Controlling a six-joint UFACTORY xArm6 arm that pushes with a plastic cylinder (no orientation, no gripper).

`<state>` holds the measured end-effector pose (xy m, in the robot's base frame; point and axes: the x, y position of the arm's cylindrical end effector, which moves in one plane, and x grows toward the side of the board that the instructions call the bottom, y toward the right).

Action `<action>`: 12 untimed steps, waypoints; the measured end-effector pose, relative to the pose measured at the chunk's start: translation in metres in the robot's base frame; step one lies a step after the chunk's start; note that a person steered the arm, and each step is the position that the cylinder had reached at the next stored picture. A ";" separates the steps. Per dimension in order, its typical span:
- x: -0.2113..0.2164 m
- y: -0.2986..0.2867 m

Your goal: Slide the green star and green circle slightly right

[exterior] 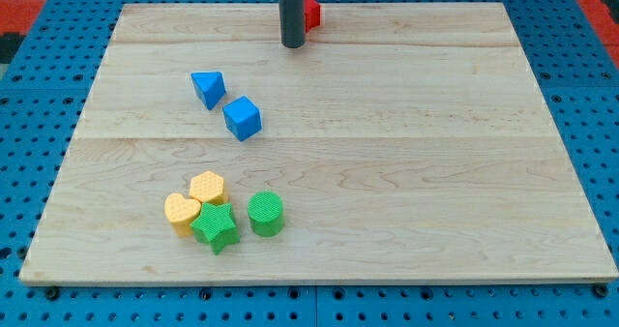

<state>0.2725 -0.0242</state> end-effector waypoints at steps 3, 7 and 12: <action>0.008 -0.011; 0.008 -0.047; 0.163 -0.199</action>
<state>0.4360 -0.2235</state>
